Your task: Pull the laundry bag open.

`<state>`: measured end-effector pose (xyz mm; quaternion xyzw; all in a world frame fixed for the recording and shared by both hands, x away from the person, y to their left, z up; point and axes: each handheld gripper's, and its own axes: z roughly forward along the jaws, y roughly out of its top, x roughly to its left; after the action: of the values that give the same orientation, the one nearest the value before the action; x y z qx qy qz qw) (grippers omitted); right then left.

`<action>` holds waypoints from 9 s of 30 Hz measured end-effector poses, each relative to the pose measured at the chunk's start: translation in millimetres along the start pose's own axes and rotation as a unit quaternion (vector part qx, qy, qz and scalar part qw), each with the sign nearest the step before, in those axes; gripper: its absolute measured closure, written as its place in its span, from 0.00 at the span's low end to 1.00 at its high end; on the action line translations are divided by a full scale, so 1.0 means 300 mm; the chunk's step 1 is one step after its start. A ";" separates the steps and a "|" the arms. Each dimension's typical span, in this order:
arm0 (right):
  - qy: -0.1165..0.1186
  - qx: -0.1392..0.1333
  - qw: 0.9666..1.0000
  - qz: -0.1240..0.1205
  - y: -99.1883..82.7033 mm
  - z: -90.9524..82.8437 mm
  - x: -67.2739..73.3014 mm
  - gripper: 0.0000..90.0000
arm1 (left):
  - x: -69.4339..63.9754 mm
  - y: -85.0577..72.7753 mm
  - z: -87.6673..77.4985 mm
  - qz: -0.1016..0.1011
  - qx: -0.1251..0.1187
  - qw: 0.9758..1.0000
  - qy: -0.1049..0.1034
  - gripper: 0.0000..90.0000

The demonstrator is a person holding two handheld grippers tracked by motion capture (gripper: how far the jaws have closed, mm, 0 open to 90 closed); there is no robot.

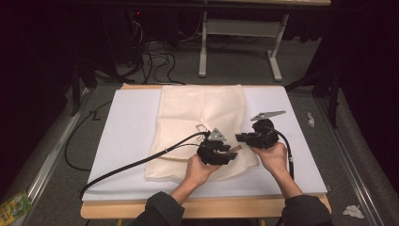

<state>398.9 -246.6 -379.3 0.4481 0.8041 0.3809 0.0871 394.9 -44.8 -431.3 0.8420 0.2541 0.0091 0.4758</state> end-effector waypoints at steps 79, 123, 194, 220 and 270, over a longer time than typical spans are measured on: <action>0.002 -0.010 1.000 -0.023 -0.041 -0.004 -0.021 0.99 | -0.007 0.017 -0.021 -0.008 -0.012 1.000 -0.017 0.97; 0.007 -0.014 1.000 -0.019 -0.061 -0.004 -0.042 0.99 | 0.007 -0.005 -0.067 -0.005 -0.016 1.000 -0.004 0.97; -0.004 -0.014 1.000 -0.017 -0.096 -0.009 -0.067 0.99 | 0.064 -0.067 -0.210 -0.017 -0.025 0.999 0.035 0.97; -0.010 -0.011 1.000 -0.016 -0.107 -0.002 -0.076 0.99 | 0.096 -0.099 -0.284 -0.027 -0.032 0.998 0.055 0.97; -0.007 -0.010 1.000 -0.011 -0.122 0.008 -0.092 0.99 | 0.124 -0.134 -0.360 -0.039 -0.039 0.996 0.071 0.97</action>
<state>392.2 -278.5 -411.8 0.4410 0.8045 0.3848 0.1011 382.6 74.2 -413.0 0.8096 0.3191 0.0607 0.4889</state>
